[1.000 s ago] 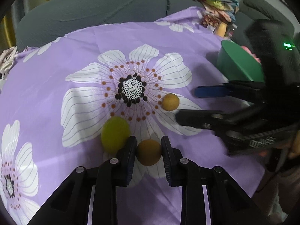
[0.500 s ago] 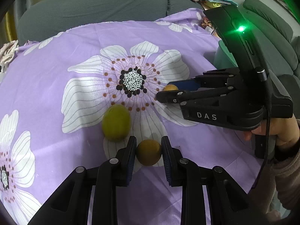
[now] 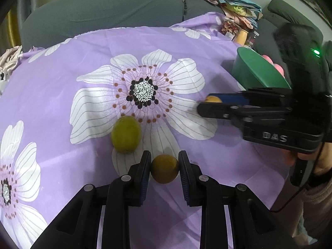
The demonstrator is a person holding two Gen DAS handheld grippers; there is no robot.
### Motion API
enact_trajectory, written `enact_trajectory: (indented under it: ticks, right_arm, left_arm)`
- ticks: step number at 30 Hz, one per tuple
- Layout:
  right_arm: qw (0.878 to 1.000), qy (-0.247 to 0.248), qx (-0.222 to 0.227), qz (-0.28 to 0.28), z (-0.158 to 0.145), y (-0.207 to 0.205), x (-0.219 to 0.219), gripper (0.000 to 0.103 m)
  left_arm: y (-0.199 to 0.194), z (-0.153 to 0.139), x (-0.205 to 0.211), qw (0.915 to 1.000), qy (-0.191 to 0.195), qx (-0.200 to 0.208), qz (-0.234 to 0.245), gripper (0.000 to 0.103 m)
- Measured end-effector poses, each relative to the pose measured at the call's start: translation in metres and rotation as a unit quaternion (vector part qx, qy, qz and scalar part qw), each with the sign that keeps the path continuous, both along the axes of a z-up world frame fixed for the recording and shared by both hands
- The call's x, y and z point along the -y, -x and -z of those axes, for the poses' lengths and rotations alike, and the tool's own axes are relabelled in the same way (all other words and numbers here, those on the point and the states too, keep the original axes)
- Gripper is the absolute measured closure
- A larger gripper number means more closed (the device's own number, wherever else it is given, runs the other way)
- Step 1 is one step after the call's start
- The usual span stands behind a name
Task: Organize fruits
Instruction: 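Carry both yellow plums in the two grippers over the green bowl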
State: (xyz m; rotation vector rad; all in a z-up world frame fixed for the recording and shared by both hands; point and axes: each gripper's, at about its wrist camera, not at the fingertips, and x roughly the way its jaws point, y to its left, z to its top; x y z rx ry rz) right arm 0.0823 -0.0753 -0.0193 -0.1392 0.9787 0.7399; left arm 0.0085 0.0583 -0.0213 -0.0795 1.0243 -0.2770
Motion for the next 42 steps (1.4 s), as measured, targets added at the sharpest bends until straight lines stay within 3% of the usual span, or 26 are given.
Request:
enact_trajectory:
  ticks: [18,42]
  right_arm:
    - [0.997,-0.069,-0.004,0.039,-0.002,0.053,0.049,0.075]
    - [0.988,-0.115,0.041,0.09,-0.032,0.06,0.111,0.075]
  left_arm:
    - [0.021,-0.017,0.024,0.9998,-0.009,0.015,-0.001,0.076]
    - [0.007,-0.046,0.073,0.9983,-0.026,0.045,0.026,0.076]
